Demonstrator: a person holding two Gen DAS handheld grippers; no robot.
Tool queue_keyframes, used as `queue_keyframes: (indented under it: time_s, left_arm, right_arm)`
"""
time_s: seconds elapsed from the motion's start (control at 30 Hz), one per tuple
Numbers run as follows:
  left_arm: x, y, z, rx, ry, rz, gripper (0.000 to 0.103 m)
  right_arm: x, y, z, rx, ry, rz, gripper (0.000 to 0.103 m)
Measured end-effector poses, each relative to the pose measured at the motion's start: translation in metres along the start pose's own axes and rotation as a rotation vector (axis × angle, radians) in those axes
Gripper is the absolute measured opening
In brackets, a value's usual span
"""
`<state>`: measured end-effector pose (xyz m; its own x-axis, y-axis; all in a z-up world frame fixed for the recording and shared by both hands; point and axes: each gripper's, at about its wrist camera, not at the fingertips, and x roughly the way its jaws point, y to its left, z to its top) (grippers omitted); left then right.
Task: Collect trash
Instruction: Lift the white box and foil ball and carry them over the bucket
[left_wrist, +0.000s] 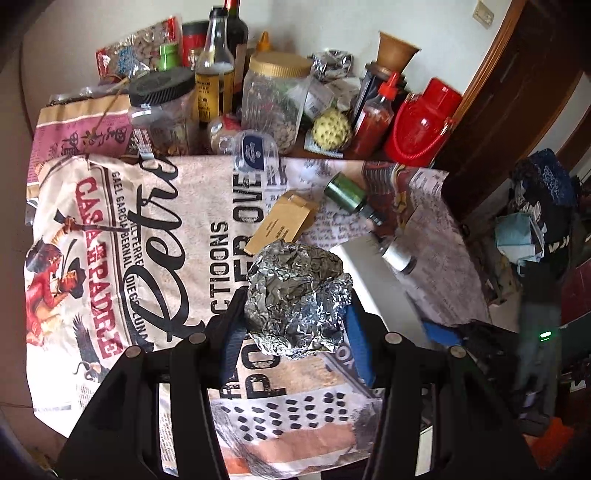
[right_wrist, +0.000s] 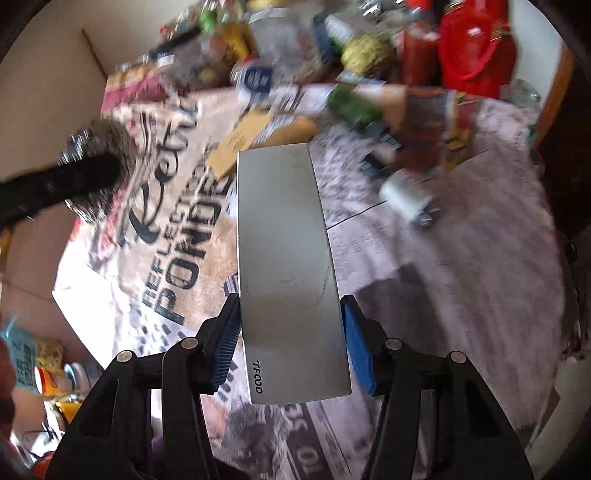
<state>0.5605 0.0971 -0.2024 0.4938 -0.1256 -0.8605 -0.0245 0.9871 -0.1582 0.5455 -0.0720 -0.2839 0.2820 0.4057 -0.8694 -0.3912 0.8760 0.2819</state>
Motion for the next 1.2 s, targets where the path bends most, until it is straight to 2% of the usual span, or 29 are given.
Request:
queue_keyframes:
  time_s: [0.1,0.3,0.53,0.7,0.9,1.07,1.2]
  left_arm:
    - [-0.019,-0.010,-0.002,-0.015,-0.047,-0.002,0.050]
    - [-0.069,-0.042,-0.013,-0.052,-0.175,0.008,0.050]
    - [-0.141,-0.077,-0.043,-0.089,-0.334,0.040,0.050]
    - [-0.183,-0.091,-0.068,-0.077,-0.391,0.058,0.050]
    - [-0.220,-0.091,-0.098,-0.054,-0.434,0.059,0.050]
    - [-0.245,-0.080,-0.132,-0.014,-0.448,0.036,0.050]
    - [-0.263,-0.060,-0.171,0.000,-0.420,0.010,0.050]
  right_arm:
    - [-0.034,-0.005,0.001,0.012,-0.071,-0.031,0.050]
    - [-0.122,-0.015,-0.003,-0.020,-0.295,-0.093,0.050]
    - [-0.197,-0.013,-0.015,-0.061,-0.475,-0.056,0.050]
    - [-0.230,-0.010,-0.030,-0.072,-0.524,-0.031,0.050]
    - [-0.255,0.005,-0.065,-0.049,-0.577,-0.038,0.050]
    - [-0.266,0.019,-0.100,0.006,-0.586,-0.077,0.050]
    - [-0.269,0.042,-0.133,0.049,-0.581,-0.115,0.050]
